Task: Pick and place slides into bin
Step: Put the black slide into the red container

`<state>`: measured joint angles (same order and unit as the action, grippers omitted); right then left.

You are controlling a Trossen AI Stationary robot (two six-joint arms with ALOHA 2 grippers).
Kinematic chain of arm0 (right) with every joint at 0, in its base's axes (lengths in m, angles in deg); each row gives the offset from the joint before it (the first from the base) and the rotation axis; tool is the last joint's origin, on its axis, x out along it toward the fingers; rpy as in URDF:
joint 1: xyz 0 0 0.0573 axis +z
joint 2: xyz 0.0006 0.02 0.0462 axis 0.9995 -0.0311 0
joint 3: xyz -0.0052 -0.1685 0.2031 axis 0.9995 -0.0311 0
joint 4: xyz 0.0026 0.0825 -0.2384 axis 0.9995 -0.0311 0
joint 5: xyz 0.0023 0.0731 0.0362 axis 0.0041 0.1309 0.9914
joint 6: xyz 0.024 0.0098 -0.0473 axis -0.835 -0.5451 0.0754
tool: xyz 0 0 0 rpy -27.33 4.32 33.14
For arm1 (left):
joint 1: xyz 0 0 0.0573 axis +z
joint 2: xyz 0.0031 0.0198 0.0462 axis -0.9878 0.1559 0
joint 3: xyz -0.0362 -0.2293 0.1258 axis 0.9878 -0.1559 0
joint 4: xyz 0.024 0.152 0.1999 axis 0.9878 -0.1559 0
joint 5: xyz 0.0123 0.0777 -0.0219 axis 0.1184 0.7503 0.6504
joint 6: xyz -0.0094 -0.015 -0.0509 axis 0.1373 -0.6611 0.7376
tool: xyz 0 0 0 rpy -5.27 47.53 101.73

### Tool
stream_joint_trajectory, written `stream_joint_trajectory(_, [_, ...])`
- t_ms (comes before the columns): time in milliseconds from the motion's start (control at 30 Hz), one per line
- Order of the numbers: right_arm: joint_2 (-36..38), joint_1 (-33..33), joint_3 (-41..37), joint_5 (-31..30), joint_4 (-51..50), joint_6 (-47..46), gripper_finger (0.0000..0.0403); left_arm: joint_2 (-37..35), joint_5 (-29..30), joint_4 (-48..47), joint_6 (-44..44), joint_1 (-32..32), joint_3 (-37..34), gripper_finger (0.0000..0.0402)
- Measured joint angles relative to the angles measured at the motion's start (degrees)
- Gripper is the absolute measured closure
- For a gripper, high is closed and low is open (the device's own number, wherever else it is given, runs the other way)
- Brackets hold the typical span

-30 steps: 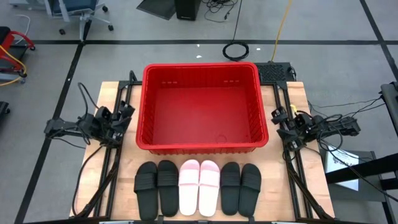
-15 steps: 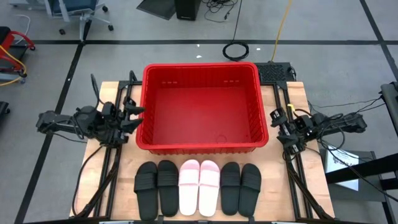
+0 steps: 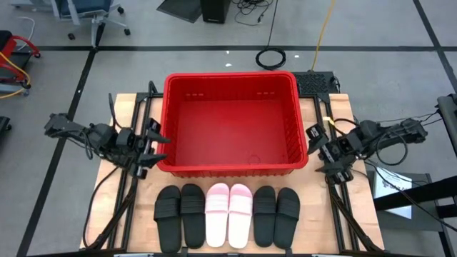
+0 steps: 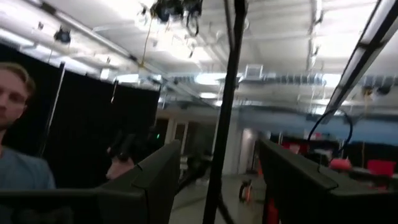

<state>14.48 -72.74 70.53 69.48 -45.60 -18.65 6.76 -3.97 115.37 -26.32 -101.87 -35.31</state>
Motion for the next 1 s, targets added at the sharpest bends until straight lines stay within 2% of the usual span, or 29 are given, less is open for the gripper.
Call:
stream_joint_trajectory(133, [-4.0, 4.8, 7.3, -6.8, -11.4, 4.6, 0.0193, 0.0, 4.3, 0.3, -1.7, -3.7, 0.0, 0.0188])
stream_joint_trajectory(433, [-13.3, 19.8, 20.7, -35.3, -30.1, 13.0, 0.0193, 0.0, 11.1, 1.3, -3.8, -8.6, 0.0, 0.0188])
stream_joint_trajectory(667, [-22.9, 32.1, 28.0, -56.9, -36.6, 13.1, 0.0193, 0.0, 14.6, 3.9, -1.9, -10.5, 0.0, 0.0188])
stream_joint_trajectory(800, [-28.2, 37.9, 30.1, -67.6, -36.5, 8.7, 0.0193, 0.0, 16.2, 4.9, -1.3, -11.5, 0.0, 0.0188])
stream_joint_trajectory(1000, [-35.2, 44.1, 30.8, -74.8, -36.5, -3.0, 0.0193, 0.0, 19.1, 4.7, 2.6, -12.9, 0.0, 0.0188])
